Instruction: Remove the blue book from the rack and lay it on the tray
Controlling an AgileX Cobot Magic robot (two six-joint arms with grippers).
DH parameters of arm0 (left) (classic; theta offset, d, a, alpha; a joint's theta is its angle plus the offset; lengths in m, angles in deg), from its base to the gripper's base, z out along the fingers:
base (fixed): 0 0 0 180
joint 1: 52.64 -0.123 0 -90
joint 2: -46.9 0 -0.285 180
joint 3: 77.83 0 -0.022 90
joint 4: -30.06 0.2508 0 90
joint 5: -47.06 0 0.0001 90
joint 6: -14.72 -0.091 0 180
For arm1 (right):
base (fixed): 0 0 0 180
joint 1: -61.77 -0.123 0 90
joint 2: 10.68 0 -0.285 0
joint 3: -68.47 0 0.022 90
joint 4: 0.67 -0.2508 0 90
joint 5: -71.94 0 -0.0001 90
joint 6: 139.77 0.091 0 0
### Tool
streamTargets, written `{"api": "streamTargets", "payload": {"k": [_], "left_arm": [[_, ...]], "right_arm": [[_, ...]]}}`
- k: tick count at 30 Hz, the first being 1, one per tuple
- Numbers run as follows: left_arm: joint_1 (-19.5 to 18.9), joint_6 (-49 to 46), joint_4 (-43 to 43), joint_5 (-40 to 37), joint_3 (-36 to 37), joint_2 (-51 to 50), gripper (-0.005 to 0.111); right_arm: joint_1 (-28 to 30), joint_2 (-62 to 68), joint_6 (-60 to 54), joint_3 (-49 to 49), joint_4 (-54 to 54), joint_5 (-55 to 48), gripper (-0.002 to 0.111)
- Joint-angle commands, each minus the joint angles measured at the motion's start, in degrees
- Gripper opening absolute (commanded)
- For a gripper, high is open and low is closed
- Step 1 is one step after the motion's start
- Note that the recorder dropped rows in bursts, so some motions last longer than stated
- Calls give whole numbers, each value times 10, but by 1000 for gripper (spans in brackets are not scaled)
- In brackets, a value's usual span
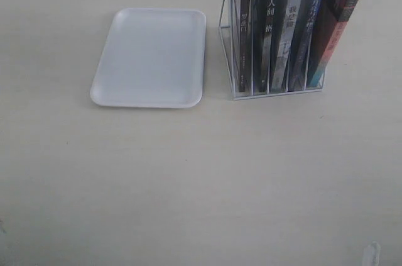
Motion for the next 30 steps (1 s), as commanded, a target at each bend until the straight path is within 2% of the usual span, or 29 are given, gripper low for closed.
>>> {"api": "streamTargets", "payload": {"k": [1,14,20,23,28,30], "left_arm": [[5,-1,1,3,2,1,6],[5,-1,1,3,2,1,6],[5,-1,1,3,2,1,6],[5,-1,1,3,2,1,6],[5,-1,1,3,2,1,6],[5,-1,1,3,2,1,6]], "right_arm": [[2,-3,-4,0,-1,2,0],[2,-3,0,0,1,22,0],[2,-3,0,0,1,288,0],[2,-3,0,0,1,384,0],[2,-3,0,0,-9,512,0],[2,-3,0,-11,-37,515,0]]}}
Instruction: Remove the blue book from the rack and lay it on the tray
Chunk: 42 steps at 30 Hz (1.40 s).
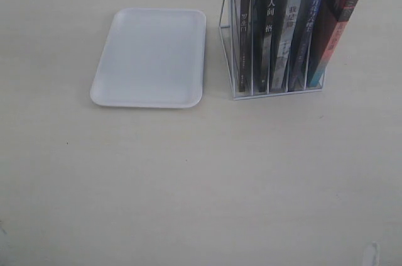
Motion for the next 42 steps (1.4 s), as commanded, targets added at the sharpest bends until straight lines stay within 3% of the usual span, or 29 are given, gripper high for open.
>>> {"api": "streamTargets", "payload": {"k": [1,4,8,13,29,34,38,40,42], "left_arm": [[5,-1,1,3,2,1,6],[5,-1,1,3,2,1,6],[5,-1,1,3,2,1,6],[5,-1,1,3,2,1,6],[5,-1,1,3,2,1,6],[5,-1,1,3,2,1,6],[5,-1,1,3,2,1,6],[5,-1,1,3,2,1,6],[5,-1,1,3,2,1,6]], "right_arm": [[2,-2,-11,-26,-58,42,0],[2,-2,-80,-90,-121,-20,0],[2,65,-183,-222,-131,-244,0],[2,180,-195,-324,-134,-445,0],[2,267,-153,-338,-148,-423,0],[2,391,-134,-355,-173,-458,0],[2,593,-144,-511,-173,-619,0],[2,700,-146,-653,-173,-749,0],[2,756,-182,-740,-172,-798,0]]}}
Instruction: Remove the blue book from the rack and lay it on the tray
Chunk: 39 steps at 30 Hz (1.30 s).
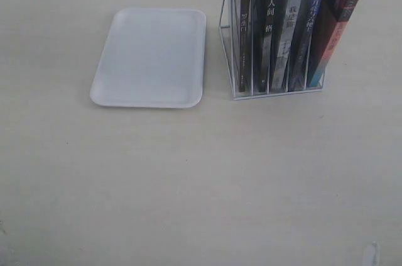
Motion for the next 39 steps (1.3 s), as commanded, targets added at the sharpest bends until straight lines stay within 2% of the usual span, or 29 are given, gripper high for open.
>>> {"api": "streamTargets", "payload": {"k": [1,3,6,9,14,16,23,39], "left_arm": [[5,-1,1,3,2,1,6],[5,-1,1,3,2,1,6],[5,-1,1,3,2,1,6],[5,-1,1,3,2,1,6],[5,-1,1,3,2,1,6],[5,-1,1,3,2,1,6],[5,-1,1,3,2,1,6],[5,-1,1,3,2,1,6]], "right_arm": [[2,102,-50,-161,1,-102,1],[2,134,-59,-221,1,-131,15],[-9,174,-50,-288,14,-195,54],[-38,196,-35,-309,46,-232,54],[-104,231,29,-319,178,-261,54],[-115,243,51,-319,198,-262,54],[-116,271,109,-319,200,-265,54],[-116,333,125,-318,185,-265,54]]}}
